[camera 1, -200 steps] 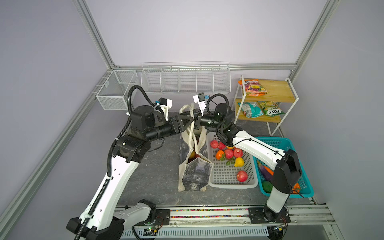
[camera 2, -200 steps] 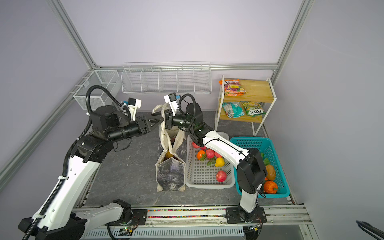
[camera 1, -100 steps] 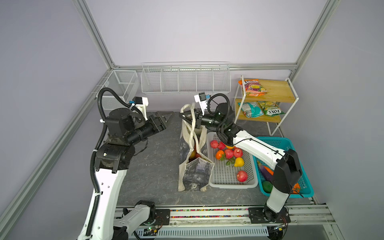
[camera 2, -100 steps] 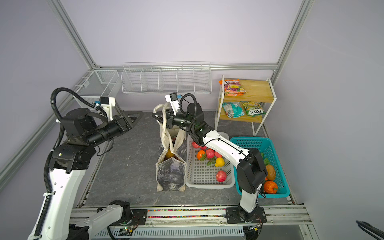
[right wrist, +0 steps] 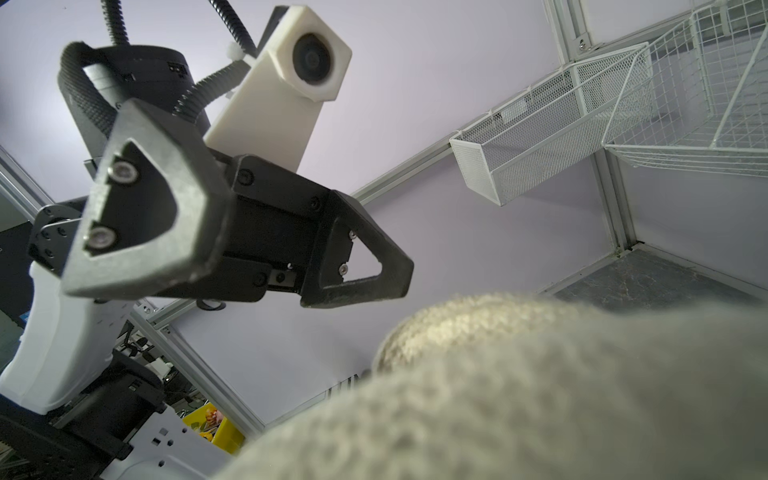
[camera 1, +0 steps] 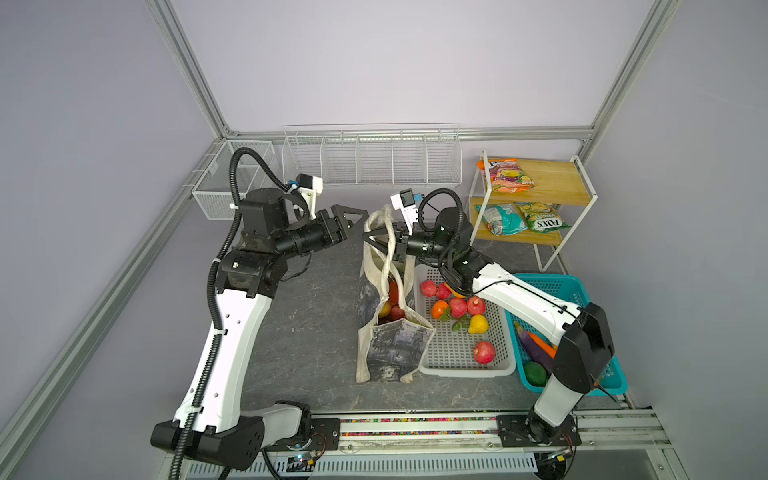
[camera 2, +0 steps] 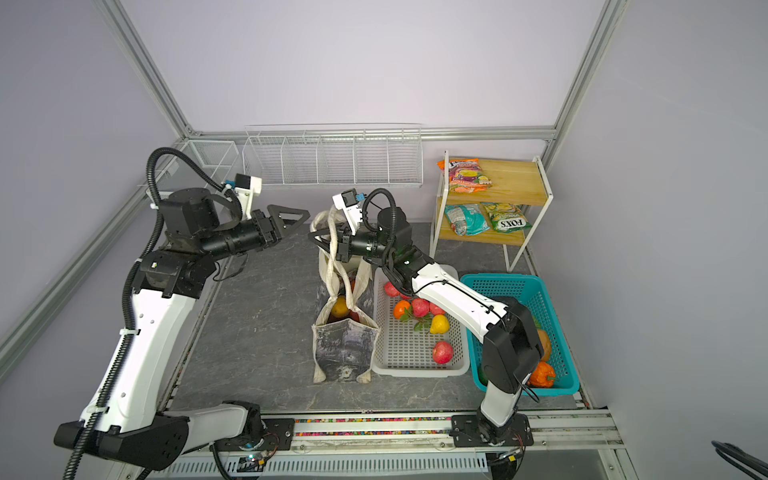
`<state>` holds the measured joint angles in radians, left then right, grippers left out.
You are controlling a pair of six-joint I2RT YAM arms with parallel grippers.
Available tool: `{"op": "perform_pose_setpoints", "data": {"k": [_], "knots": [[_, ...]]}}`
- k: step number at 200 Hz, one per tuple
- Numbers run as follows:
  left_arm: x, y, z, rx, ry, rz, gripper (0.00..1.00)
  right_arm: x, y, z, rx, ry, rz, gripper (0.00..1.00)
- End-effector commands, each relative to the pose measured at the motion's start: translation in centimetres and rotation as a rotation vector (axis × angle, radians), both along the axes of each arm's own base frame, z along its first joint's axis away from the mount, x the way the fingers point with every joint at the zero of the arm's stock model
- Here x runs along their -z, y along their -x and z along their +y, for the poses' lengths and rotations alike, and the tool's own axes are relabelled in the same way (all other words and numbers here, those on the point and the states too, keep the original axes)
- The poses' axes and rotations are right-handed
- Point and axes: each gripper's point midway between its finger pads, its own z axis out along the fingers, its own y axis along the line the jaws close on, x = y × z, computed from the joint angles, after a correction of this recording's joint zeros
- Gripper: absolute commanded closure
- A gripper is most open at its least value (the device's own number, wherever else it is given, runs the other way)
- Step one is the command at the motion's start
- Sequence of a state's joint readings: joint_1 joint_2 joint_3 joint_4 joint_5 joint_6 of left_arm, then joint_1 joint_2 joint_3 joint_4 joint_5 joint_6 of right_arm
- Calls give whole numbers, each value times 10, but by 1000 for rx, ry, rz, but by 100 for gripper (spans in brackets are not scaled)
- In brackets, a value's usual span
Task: Place the food into the grocery bag and tie it
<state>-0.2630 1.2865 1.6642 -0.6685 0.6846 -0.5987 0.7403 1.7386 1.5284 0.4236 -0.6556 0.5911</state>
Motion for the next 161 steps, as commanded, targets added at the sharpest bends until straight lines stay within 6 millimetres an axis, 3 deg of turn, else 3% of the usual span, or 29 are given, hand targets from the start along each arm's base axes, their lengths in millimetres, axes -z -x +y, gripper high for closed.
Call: {"op": "perform_pose_setpoints", "data": {"k": [1, 47, 97, 161], "knots": [[7, 2, -12, 39, -58, -5, 32, -10, 8, -8, -7, -5, -36, 84], [20, -6, -12, 13, -97, 26, 41, -11, 10, -10, -7, -6, -41, 84], [16, -10, -20, 35, -101, 24, 54, -11, 13, -10, -15, -7, -41, 84], [21, -17, -29, 57, -113, 42, 62, -10, 15, -12, -17, -1, -41, 82]]}}
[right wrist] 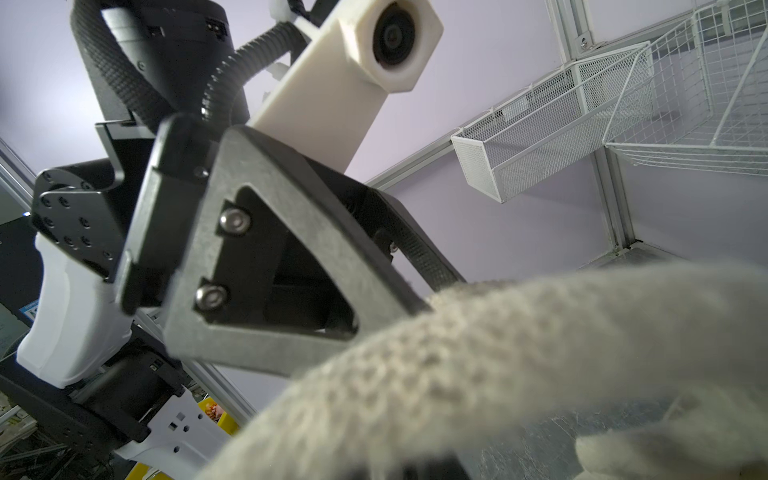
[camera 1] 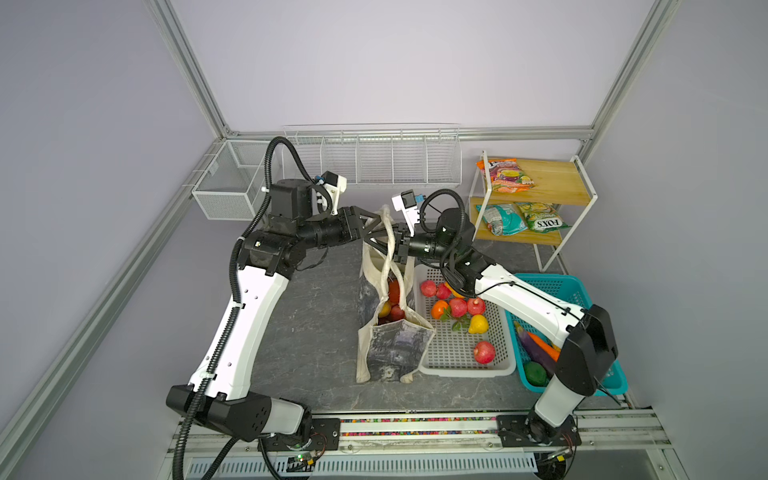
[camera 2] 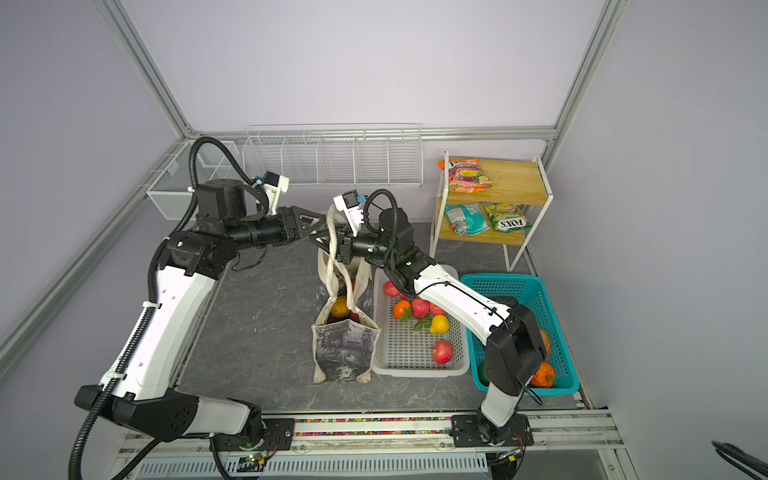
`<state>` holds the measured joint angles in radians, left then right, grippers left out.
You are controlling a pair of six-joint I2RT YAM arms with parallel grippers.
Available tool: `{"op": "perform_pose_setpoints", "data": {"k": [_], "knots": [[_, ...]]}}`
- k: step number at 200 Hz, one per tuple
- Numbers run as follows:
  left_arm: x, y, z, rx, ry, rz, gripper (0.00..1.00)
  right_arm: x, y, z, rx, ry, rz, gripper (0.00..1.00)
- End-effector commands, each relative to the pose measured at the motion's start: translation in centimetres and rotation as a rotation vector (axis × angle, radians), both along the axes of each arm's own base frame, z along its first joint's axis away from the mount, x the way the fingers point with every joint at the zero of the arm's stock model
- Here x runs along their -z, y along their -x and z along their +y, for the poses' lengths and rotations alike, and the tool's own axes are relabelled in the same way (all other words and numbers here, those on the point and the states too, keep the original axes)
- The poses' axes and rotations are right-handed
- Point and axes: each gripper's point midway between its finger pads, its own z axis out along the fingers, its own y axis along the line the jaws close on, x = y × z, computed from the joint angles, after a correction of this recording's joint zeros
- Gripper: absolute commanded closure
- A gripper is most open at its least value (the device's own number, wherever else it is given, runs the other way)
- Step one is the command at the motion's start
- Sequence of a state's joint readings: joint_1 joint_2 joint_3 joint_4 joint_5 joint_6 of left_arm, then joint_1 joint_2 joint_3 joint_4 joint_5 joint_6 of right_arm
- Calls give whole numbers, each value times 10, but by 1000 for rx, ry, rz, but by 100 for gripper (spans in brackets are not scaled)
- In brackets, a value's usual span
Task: Place the food into the grocery bag and tie it
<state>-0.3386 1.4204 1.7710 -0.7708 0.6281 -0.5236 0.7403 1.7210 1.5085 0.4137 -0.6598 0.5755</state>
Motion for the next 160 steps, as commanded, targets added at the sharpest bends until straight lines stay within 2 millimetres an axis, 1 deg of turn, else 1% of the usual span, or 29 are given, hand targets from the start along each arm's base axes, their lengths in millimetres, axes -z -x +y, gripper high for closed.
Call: {"op": "perform_pose_setpoints", "data": {"k": [1, 37, 73, 111, 133, 142, 143, 160], "knots": [[-4, 2, -2, 15, -16, -14, 62, -12, 12, -9, -16, -11, -34, 82], [-5, 2, -3, 21, -25, -15, 68, -13, 12, -9, -14, -12, -36, 81], [-4, 0, -4, 19, -32, -11, 79, -12, 12, -9, -16, -11, -36, 81], [-3, -1, -5, 21, -38, -11, 88, -11, 12, -8, -17, -7, -32, 80], [-9, -1, -5, 16, -30, -25, 96, -10, 13, -10, -16, -3, -29, 73], [-12, -1, -5, 16, -23, -30, 100, -9, 14, -11, -12, 0, -29, 68], [-12, -1, -5, 16, -23, -31, 100, -8, 14, -11, -12, 1, -29, 67], [-19, 2, -6, 25, -5, -38, 100, -7, 15, -14, 3, 17, -35, 57]]}}
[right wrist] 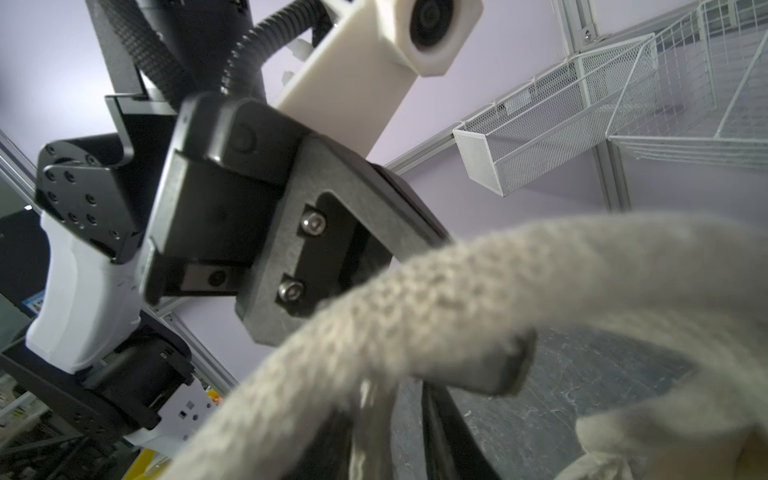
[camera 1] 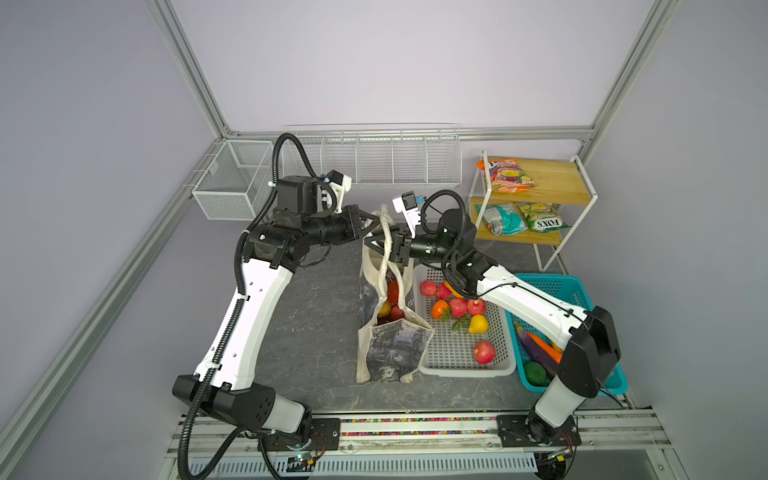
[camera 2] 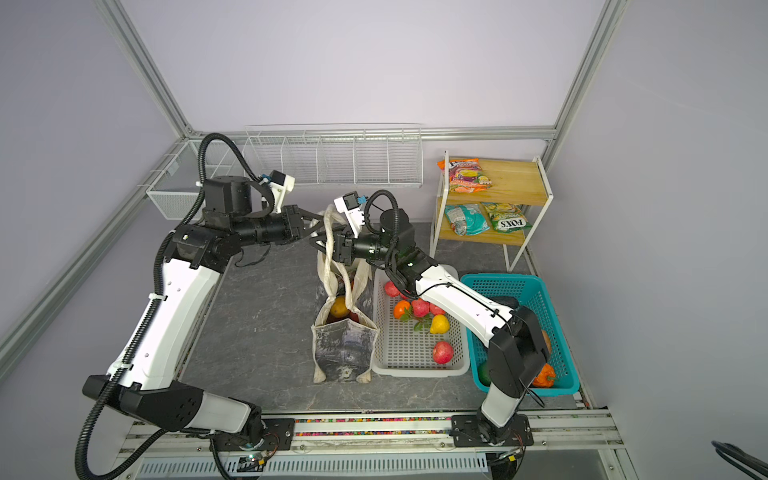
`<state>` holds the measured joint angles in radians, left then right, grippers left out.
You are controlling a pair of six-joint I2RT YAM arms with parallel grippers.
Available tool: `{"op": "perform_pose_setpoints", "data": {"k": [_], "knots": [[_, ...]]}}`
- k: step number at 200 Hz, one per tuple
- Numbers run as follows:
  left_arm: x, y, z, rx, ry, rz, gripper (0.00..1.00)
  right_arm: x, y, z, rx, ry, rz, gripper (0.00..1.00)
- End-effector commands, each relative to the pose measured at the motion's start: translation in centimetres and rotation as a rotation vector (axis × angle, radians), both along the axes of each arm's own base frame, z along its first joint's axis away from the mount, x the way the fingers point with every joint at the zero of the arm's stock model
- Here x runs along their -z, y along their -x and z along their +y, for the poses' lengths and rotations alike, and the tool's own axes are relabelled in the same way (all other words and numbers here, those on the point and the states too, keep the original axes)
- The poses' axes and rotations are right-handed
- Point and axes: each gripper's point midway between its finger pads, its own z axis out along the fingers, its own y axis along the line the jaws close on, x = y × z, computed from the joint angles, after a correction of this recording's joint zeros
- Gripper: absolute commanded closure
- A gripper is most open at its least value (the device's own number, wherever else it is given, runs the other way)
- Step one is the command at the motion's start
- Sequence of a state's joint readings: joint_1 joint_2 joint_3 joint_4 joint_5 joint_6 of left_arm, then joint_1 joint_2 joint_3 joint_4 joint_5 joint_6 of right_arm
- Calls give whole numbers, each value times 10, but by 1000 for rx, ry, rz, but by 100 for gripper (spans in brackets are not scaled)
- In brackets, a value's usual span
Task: Place the food into the grocery bag and tie it
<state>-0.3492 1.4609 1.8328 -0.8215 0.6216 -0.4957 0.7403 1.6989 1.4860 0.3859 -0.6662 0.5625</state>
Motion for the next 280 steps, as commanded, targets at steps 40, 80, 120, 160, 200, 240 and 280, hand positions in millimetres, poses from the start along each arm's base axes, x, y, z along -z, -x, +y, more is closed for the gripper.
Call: {"op": "perform_pose_setpoints", "data": {"k": [40, 80, 120, 160, 200, 240, 280], "knots": [[-23, 7, -10, 40, 36, -40, 100, -12, 14, -22, 55, 47, -70, 40], [-24, 6, -19, 55, 46, -40, 100, -20, 21, -34, 90, 84, -108, 28], [-28, 5, -21, 63, 62, -44, 100, -17, 23, -53, 150, 161, -141, 23], [-23, 5, -24, 72, 65, -27, 100, -20, 24, -72, 204, 209, -173, 13], [-27, 10, -30, 101, 89, -24, 100, -18, 21, -81, 232, 228, -172, 13], [-19, 12, -28, 88, 61, -7, 100, -11, 8, -110, 302, 223, -150, 18], [0, 7, -27, 61, 21, 29, 100, -18, 14, -121, 319, 219, -171, 12]]}}
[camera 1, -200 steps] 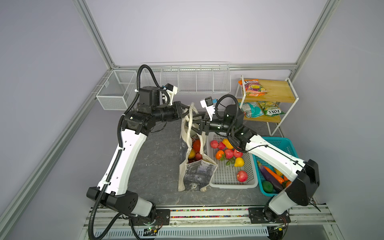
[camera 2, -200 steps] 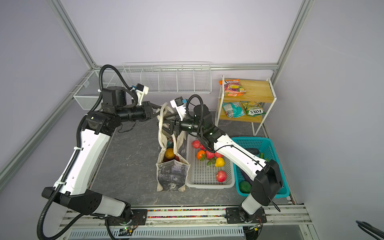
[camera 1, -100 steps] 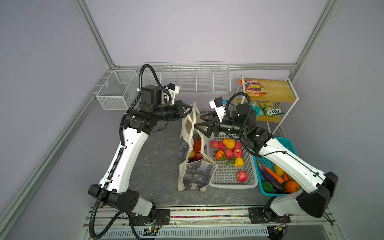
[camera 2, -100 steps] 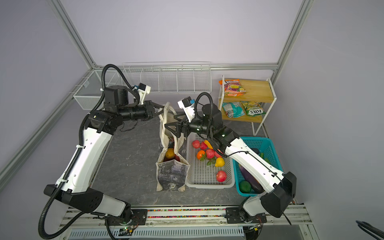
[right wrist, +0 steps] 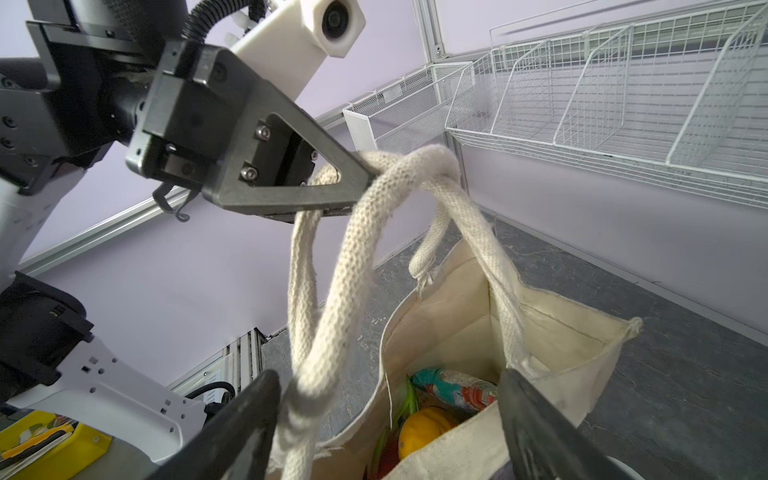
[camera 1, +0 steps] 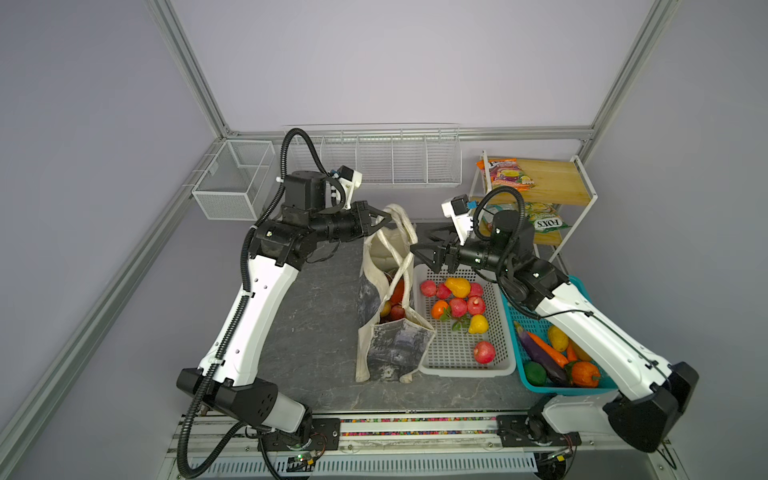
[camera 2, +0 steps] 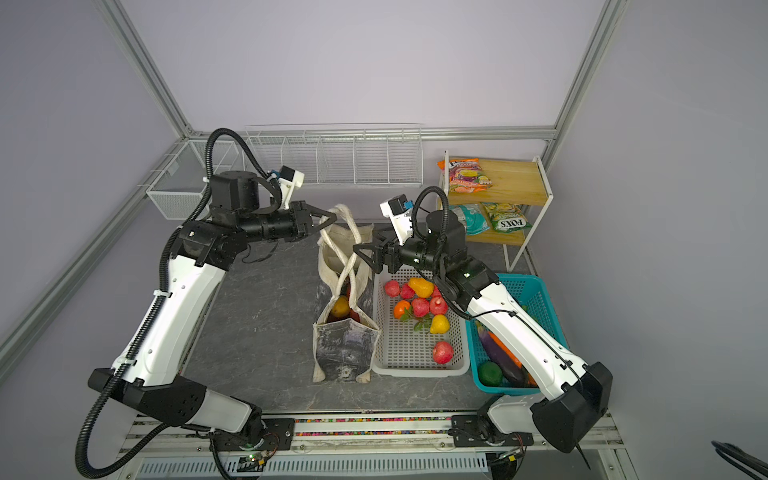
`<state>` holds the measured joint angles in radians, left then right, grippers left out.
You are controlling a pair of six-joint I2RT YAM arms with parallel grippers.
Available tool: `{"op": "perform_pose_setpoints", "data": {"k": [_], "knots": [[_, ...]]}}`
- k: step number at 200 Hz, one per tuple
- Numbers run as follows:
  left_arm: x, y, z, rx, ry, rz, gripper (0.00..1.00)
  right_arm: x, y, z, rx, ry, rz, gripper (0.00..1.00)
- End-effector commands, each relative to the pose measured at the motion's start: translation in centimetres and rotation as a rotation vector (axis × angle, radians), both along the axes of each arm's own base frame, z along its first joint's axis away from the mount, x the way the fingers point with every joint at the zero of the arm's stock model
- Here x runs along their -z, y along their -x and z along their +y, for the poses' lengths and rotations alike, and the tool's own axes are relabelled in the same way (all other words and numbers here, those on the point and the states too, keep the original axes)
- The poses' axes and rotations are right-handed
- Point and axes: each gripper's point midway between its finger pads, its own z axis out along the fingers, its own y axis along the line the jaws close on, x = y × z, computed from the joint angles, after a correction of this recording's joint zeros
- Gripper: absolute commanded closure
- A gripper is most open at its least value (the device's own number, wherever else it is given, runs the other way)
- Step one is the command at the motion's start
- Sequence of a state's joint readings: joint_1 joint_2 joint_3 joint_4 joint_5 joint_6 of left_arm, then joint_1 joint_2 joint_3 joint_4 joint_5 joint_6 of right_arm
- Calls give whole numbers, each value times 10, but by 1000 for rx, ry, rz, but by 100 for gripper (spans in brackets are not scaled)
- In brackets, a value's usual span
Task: Place the food into the grocery bag and tie it
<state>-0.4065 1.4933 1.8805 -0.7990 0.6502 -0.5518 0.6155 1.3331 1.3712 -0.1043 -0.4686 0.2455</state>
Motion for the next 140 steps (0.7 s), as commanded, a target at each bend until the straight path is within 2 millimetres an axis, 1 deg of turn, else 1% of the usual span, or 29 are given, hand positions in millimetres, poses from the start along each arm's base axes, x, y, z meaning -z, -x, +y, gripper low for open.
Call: {"op": "perform_pose_setpoints", "data": {"k": [1, 28, 49, 66, 88, 104, 140], "knots": [[13, -2, -3, -2, -31, 14, 100, -13, 9, -9, 1, -8, -49, 11], [21, -1, -11, 8, -44, 26, 100, -14, 7, -19, 34, -7, -53, 7], [23, -2, -16, 9, -48, 27, 100, -13, 4, -27, 59, -6, -45, 7], [26, -1, -22, 19, -60, 31, 100, -11, -2, -33, 92, -2, -29, 10], [25, 1, -23, 20, -63, 26, 100, -6, -13, -38, 131, 10, 0, 15], [25, 1, -21, 15, -66, 23, 100, -2, -19, -37, 151, 20, 21, 21], [25, 4, -19, 11, -69, 22, 100, 4, -33, -37, 196, 38, 61, 29]]}}
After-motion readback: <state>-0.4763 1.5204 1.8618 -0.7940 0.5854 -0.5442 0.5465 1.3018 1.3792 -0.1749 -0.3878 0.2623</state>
